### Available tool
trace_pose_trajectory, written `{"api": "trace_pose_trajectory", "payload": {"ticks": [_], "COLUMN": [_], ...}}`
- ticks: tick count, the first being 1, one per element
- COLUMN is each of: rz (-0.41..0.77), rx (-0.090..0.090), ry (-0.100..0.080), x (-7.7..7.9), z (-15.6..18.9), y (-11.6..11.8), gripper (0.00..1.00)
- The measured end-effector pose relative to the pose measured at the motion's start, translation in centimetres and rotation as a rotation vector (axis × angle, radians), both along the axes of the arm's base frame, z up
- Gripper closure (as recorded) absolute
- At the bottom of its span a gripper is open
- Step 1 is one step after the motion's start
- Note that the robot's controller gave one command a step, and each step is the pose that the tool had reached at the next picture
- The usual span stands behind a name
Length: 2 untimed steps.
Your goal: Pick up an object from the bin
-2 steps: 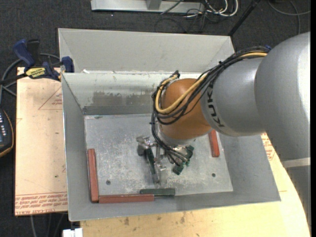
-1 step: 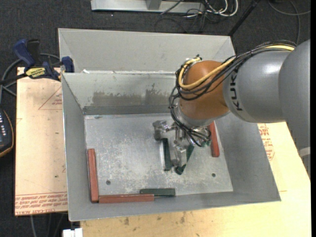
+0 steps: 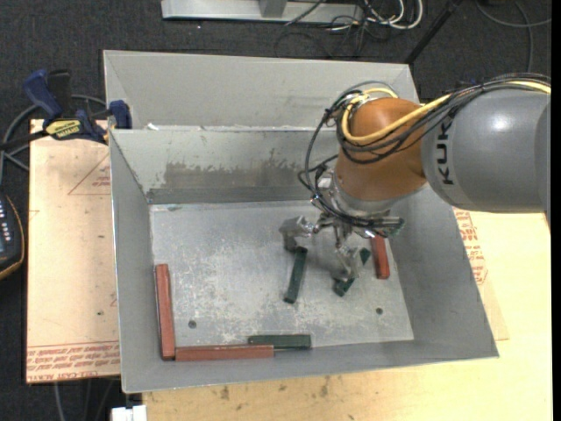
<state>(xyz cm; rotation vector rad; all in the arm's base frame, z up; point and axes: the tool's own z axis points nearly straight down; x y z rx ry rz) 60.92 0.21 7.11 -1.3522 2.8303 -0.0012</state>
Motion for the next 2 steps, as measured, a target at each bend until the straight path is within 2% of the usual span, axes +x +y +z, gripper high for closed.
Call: {"api": "trace_pose_trajectory", "payload": {"ticks": [1,2], "rz": [0.101,0.095], "rx": [0.003,0.002], "ry": [0.001,0.002], "x": [0.53,0.56], "z": [-0.07,-0.03], "y": [6.12,5.83], "gripper": [0.0,1.0]}}
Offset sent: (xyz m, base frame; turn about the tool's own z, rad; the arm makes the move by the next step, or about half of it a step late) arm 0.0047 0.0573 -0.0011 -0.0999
